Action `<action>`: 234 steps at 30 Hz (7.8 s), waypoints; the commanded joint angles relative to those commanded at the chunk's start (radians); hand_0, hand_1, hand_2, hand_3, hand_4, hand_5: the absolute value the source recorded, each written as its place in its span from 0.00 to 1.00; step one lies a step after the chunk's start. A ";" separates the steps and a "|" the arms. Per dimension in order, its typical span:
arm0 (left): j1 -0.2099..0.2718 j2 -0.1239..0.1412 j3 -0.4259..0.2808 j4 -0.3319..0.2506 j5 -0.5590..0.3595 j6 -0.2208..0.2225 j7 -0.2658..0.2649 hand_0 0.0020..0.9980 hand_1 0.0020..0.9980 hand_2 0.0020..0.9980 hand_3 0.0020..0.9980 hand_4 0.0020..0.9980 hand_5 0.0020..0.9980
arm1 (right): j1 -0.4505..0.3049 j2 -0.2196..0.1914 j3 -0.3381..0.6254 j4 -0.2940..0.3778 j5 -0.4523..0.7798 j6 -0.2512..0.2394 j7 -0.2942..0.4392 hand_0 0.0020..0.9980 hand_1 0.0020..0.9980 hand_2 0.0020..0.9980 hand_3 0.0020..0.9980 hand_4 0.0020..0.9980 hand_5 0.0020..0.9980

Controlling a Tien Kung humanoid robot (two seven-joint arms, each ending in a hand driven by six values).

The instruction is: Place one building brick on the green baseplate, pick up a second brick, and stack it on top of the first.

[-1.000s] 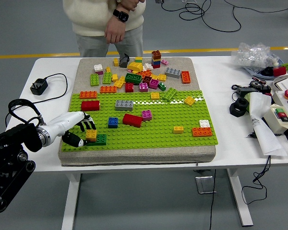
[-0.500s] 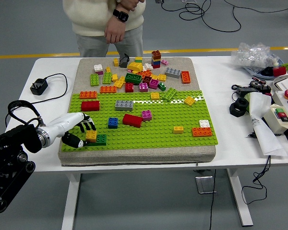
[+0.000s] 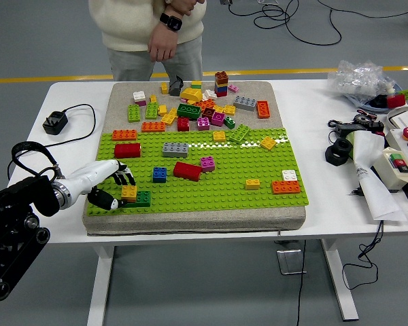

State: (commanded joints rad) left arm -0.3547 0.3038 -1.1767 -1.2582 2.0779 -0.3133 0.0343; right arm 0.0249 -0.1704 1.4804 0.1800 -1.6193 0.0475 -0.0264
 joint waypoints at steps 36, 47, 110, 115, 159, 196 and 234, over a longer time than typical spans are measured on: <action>-0.003 -0.001 -0.004 -0.002 -0.012 -0.018 0.008 0.82 0.69 0.61 0.66 0.86 0.10 | 0.000 0.000 0.000 0.000 0.004 0.002 0.000 0.77 0.71 0.74 0.75 1.00 0.63; -0.003 0.001 -0.019 -0.023 -0.016 -0.028 0.006 0.83 0.71 0.65 0.71 0.90 0.12 | 0.000 0.001 0.005 0.000 -0.001 0.003 -0.002 0.77 0.71 0.74 0.75 1.00 0.63; 0.059 0.034 -0.037 -0.114 0.042 -0.095 0.000 1.00 1.00 0.98 0.57 1.00 0.44 | 0.000 0.001 0.005 0.000 0.005 0.005 -0.003 0.77 0.70 0.74 0.75 1.00 0.62; 0.056 0.030 -0.035 -0.101 0.044 -0.091 -0.001 1.00 1.00 0.98 0.57 1.00 0.43 | 0.000 0.001 0.006 0.000 0.005 0.005 -0.003 0.77 0.70 0.74 0.75 1.00 0.62; 0.048 0.043 -0.084 -0.184 -0.005 -0.073 -0.008 1.00 0.96 0.91 0.57 1.00 0.42 | -0.002 0.005 0.007 0.000 0.001 0.008 -0.005 0.77 0.70 0.74 0.75 1.00 0.63; -0.276 -0.106 0.089 0.156 0.191 0.106 -0.038 0.90 0.76 0.68 0.80 0.95 0.05 | 0.018 -0.004 -0.002 0.000 -0.002 0.010 -0.005 0.77 0.70 0.74 0.75 1.00 0.63; -0.286 -0.133 0.101 0.217 0.191 0.028 -0.040 0.93 0.79 0.77 0.84 1.00 0.21 | 0.016 -0.005 0.001 0.000 -0.017 0.013 -0.006 0.77 0.70 0.74 0.75 1.00 0.63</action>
State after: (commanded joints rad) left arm -0.6410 0.1713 -1.0758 -1.0413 2.2689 -0.2853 -0.0052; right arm 0.0411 -0.1754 1.4818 0.1800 -1.6360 0.0606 -0.0324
